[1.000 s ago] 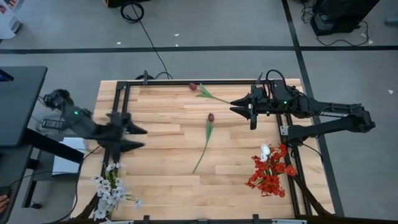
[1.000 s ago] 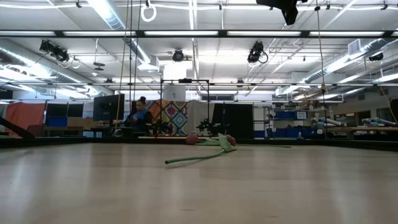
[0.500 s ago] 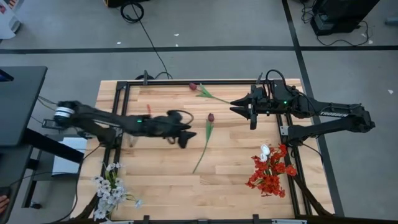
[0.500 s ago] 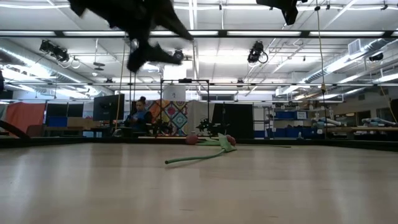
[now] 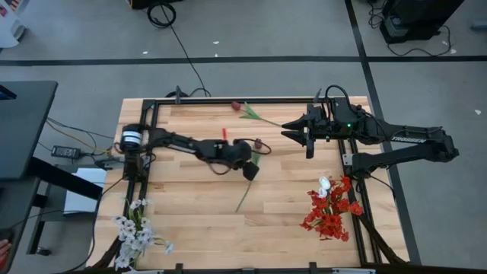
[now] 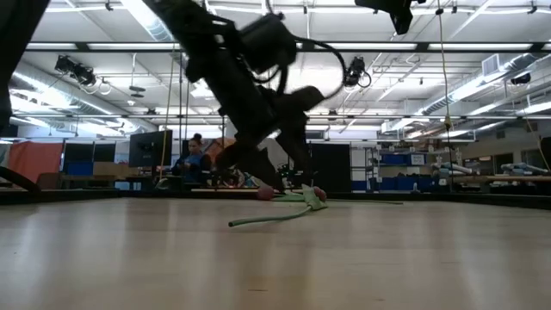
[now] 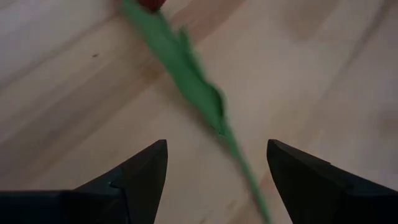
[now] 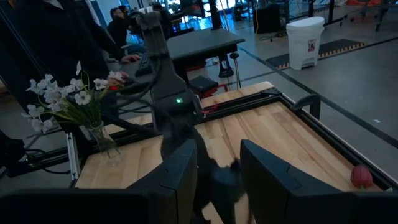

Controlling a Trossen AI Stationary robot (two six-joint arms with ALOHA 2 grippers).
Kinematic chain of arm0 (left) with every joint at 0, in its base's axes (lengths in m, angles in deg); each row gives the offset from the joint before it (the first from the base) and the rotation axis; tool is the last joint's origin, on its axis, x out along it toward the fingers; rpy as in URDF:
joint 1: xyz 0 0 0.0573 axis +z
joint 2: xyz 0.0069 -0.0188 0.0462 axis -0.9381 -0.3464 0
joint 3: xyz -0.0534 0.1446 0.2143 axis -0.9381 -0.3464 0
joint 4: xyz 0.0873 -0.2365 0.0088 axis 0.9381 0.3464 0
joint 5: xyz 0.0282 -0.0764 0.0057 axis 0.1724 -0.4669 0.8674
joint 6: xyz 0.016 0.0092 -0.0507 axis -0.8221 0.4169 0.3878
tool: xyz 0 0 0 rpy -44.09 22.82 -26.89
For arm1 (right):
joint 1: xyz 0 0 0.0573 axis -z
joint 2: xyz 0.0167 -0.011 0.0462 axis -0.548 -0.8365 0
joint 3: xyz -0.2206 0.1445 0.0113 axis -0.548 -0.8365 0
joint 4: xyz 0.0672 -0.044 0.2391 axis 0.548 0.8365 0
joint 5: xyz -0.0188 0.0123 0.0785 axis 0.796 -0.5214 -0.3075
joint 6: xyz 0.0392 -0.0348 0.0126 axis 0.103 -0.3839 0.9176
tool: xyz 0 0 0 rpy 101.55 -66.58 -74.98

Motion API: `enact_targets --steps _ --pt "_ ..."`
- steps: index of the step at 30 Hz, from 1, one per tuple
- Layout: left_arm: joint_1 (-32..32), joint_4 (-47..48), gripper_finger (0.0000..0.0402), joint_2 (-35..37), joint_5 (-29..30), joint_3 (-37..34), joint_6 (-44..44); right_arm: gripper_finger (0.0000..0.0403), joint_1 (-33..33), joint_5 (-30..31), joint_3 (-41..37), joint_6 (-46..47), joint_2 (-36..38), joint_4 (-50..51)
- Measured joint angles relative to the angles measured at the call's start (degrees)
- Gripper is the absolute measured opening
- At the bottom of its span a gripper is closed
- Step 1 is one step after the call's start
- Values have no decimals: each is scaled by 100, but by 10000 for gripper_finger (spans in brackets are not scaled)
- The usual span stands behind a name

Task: Sort flowers into vase by color
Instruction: Put the bottom red flower into the transparent vase

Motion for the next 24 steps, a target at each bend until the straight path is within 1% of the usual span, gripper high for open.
enact_targets --steps 2,4,10,16,18,20,24 --pt "43 578 278 -229 2 424 -64 132 0 0 0 -1 0 -4" --pt "72 790 278 -387 2 671 -109 132 0 0 0 1 0 2" --pt "86 676 278 -698 -56 972 59 132 -1 -2 0 0 0 -2" --pt "5 591 275 -951 -61 1007 250 132 -2 -2 0 1 0 -2" --pt "-11 619 263 -996 -1 1010 158 132 -2 -2 0 1 0 -3" --pt "-31 696 240 -1017 162 1018 139 132 -2 -1 0 -1 0 -4" --pt "-67 804 168 -1024 314 1014 -166 132 -2 0 0 -1 0 -4"
